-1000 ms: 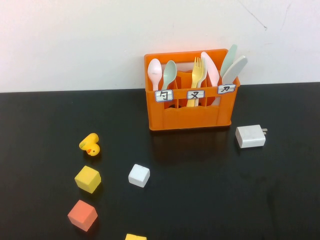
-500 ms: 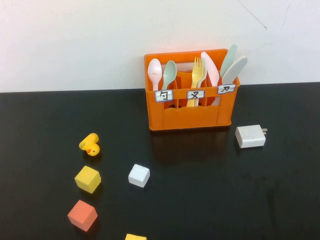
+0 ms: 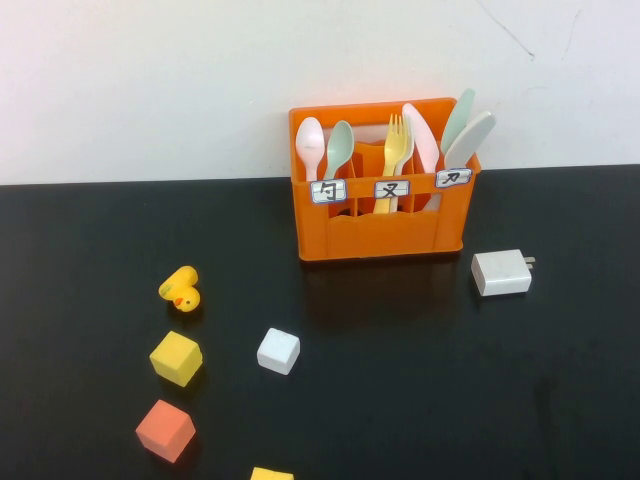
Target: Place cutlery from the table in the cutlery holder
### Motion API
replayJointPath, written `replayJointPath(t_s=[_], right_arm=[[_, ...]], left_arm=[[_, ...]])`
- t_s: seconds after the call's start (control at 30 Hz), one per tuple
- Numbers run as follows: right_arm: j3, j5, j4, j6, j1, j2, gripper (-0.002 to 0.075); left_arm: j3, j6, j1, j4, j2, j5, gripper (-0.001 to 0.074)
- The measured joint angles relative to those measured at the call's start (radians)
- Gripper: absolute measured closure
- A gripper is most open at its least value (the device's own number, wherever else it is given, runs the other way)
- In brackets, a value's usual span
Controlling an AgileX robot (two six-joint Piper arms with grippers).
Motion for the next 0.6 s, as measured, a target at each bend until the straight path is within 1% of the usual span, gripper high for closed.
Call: replayJointPath(t_s=[0.13,0.2,0.37,0.43,0.5,0.6], right_arm=[[0.000,0.000,0.000,0.000,0.000,0.000,0.0728],[0.000,0.000,0.000,0.000,0.000,0.000,0.0728],[0.000,0.000,0.000,0.002,0.000,0.000,0.0728],[0.000,0.000,0.000,0.002,0.000,0.000,0.0728],[0.000,0.000,0.000,0.002,0.000,0.000,0.0728],[0.000,0.000,0.000,0.004,0.000,0.000,0.0728]], left_arm=[[0.039,0.101,0.105,-0.095,0.000,-0.023,0.0737],[0.050,0.193,0.185,-0.184,0.000,-0.050,0.0736],[0.081,0.500,0.392,-0.471,-0.002,-0.137,0.0736],[0.099,0.587,0.452,-0.540,-0.002,-0.158,0.0736],[0.120,0.633,0.501,-0.585,-0.011,-0.167,0.0736],[0.161,0.659,0.538,-0.613,-0.031,-0.174,0.0736]])
